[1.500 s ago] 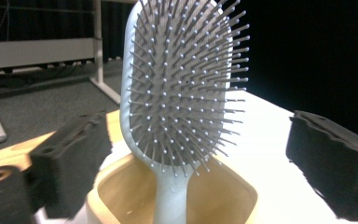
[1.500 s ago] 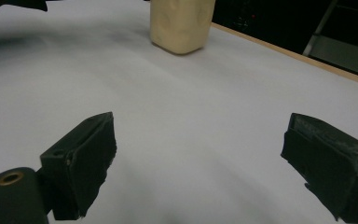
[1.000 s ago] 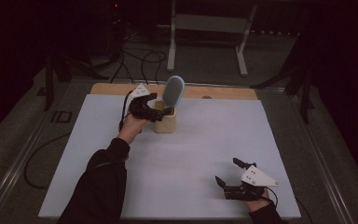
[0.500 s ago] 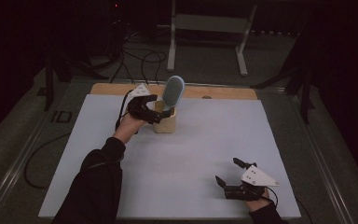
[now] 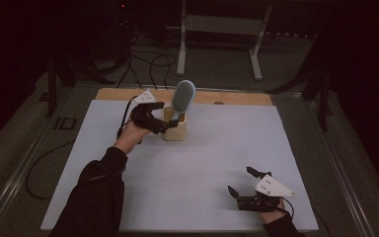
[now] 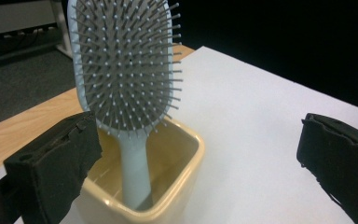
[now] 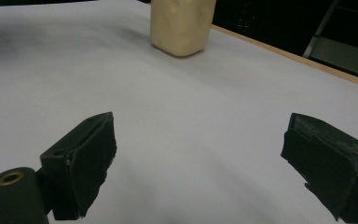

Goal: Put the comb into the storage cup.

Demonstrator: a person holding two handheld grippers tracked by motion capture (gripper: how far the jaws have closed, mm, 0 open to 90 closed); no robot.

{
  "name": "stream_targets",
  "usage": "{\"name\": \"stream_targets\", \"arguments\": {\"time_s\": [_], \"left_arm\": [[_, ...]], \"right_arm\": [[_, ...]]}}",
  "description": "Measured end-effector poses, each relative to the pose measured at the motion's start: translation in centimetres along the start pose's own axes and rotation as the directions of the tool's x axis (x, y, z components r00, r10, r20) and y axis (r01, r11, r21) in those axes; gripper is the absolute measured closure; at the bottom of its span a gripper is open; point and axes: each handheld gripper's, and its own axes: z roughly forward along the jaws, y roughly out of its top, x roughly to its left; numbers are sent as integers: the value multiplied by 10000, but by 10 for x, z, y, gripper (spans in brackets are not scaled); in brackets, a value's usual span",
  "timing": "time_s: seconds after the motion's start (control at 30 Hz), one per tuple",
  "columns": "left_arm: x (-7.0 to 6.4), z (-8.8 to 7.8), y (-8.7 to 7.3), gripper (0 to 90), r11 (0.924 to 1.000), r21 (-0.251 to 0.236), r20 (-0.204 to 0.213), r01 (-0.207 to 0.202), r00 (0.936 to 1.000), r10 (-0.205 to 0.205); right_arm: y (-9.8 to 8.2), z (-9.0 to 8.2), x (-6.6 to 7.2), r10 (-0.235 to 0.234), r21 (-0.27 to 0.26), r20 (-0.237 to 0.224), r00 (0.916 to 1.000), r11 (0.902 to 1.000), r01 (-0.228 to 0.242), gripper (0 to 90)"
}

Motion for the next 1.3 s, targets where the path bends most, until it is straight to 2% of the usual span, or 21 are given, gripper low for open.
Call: {"name": "stream_targets", "arguments": {"time_s": [0.4,1.3], "left_arm": [[-1,-19,-7,0,10000,82,-4,21,10000,-21],[-6,-71,-50,0,9985,529,-219,114,9997,-103]], "right_arm": [[0,0,0,22,-9,6,10000,10000,-22,90],[1,1,1,-28,-9,-10,10000,10000,28,90]]}}
